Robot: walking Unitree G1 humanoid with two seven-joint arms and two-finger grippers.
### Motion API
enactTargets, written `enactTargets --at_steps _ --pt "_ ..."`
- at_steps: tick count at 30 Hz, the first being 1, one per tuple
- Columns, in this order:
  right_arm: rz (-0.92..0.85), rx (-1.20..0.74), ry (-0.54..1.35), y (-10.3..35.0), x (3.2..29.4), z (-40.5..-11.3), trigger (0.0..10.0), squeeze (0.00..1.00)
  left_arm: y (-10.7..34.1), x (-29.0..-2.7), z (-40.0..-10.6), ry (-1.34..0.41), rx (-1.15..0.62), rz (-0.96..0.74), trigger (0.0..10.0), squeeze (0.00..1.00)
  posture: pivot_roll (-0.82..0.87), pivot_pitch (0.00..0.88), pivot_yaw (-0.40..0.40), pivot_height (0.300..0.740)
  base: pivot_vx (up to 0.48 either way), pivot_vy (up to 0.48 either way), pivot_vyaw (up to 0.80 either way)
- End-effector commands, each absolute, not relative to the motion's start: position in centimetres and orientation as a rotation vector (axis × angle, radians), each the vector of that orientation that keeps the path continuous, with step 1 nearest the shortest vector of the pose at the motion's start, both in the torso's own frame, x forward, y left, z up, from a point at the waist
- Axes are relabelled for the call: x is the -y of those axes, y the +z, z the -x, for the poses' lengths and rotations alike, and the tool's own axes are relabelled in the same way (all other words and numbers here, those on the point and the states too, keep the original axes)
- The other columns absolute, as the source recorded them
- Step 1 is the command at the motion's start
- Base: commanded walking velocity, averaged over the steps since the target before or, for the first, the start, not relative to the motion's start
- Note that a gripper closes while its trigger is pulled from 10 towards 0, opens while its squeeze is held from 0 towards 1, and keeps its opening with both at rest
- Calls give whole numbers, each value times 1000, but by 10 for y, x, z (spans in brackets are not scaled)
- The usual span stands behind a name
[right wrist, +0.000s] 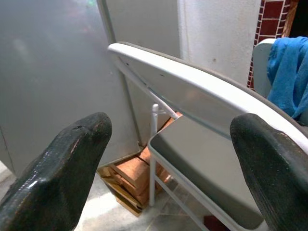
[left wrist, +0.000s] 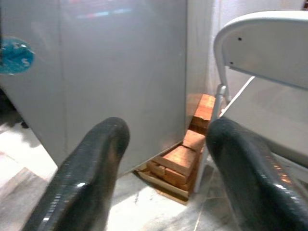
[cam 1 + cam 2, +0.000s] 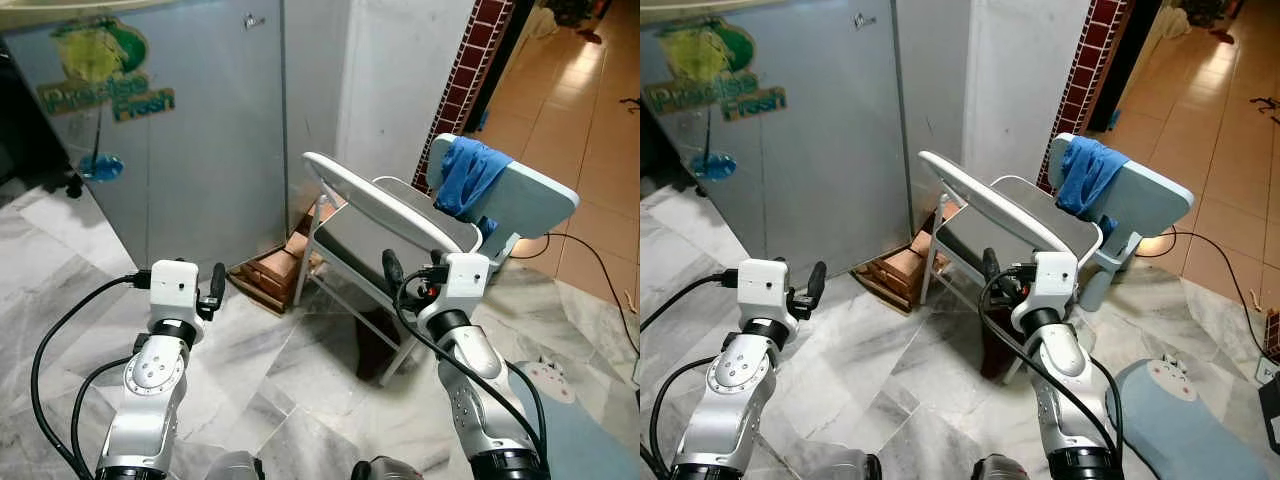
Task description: Restocking fridge
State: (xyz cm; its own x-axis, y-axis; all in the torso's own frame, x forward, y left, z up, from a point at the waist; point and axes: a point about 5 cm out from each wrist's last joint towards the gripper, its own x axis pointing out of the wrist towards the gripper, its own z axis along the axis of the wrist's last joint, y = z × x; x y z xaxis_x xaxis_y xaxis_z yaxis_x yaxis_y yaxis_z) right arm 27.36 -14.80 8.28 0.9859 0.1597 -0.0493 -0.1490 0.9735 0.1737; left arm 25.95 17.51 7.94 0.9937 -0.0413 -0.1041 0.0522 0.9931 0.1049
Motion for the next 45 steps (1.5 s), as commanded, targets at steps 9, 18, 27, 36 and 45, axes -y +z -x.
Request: enactTargets --at_steps 9,18,27,36,45 --pt "-161 -52 147 84 151 -277 10000 0 74 -173 -261 -62 -142 -116 10000 0 53 44 -17 740 0 327 0" --pt "-161 -48 148 84 150 -279 10000 0 76 -173 -262 -69 -127 -106 10000 1000 54 45 -16 740 0 445 0" --pt "-160 -49 145 83 150 -279 10000 0 77 -172 -263 -74 -118 -109 10000 1000 54 44 -16 740 0 374 0" --pt "-158 -50 140 82 151 -280 10000 0 79 -172 -265 -68 -117 -94 10000 1000 53 44 -15 740 0 397 0" --pt "-154 -64 134 79 153 -279 10000 0 79 -171 -265 -76 -117 -83 10000 1000 52 46 -18 740 0 480 -126"
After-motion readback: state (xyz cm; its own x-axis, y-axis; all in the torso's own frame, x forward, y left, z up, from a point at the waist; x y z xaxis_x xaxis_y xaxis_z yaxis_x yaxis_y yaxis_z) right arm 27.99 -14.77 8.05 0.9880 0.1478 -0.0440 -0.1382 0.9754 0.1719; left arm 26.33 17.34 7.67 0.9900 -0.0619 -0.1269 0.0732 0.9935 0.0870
